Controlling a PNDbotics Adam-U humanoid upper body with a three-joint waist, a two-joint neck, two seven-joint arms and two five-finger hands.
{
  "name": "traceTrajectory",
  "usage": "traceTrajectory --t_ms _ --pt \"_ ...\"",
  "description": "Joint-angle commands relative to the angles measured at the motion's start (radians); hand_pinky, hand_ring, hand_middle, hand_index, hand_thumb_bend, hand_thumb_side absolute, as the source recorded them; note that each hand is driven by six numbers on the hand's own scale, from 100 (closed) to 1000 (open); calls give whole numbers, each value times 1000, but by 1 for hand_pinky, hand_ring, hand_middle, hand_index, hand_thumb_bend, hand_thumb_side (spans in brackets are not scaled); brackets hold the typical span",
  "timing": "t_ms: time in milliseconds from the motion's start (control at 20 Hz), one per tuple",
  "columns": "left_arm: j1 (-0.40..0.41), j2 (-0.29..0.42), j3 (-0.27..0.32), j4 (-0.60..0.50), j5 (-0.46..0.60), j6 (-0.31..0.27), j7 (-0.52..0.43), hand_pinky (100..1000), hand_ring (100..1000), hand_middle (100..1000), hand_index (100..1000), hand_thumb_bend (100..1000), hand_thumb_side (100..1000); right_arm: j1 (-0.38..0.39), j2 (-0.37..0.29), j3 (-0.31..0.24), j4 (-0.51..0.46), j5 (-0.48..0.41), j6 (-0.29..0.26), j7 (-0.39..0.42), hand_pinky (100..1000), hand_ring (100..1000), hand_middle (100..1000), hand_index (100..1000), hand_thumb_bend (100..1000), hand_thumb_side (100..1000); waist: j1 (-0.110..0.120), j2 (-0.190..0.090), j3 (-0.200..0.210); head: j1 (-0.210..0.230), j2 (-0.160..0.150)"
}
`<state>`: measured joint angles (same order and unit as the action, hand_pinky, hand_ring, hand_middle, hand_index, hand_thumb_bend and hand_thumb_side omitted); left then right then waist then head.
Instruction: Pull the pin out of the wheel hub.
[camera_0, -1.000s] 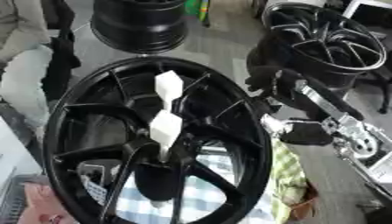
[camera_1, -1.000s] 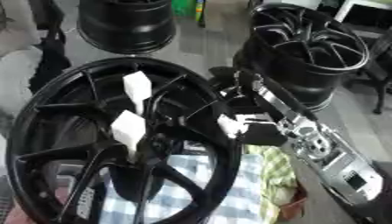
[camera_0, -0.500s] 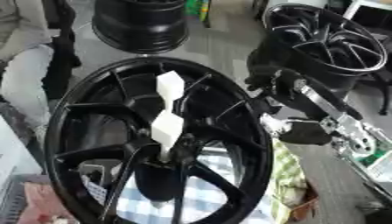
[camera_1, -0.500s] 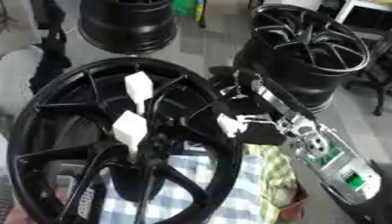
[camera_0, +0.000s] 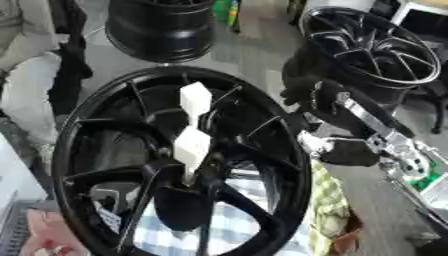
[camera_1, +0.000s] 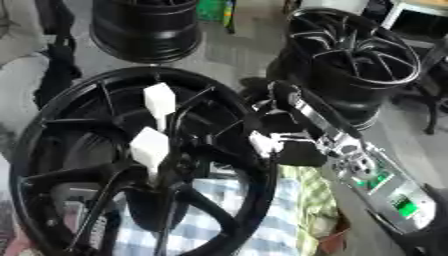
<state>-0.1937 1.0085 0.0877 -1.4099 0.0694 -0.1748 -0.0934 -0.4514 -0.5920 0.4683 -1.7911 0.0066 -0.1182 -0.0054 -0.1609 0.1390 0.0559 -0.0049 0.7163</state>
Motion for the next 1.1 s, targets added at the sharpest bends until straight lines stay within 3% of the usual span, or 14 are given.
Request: traceTrajectory --t_ms 50,700,1100 --pt "-3 19 20 -37 19 -3 21 743 796 799 863 506 631 -11 -27 -15 -7 -1 1 -2 672 777 769 911 100 303 12 -14 0 -5 -7" --pt "43 -28 42 -166 76 -5 89 736 791 792 861 478 610 -2 -19 -32 1 15 -6 -17 672 777 770 911 100 297 11 -14 1 2 -17" --pt "93 -97 68 -295 60 -8 142 737 793 790 860 475 600 12 -7 -55 0 34 -17 -41 673 778 772 911 100 291 8 -7 -6 19 -14"
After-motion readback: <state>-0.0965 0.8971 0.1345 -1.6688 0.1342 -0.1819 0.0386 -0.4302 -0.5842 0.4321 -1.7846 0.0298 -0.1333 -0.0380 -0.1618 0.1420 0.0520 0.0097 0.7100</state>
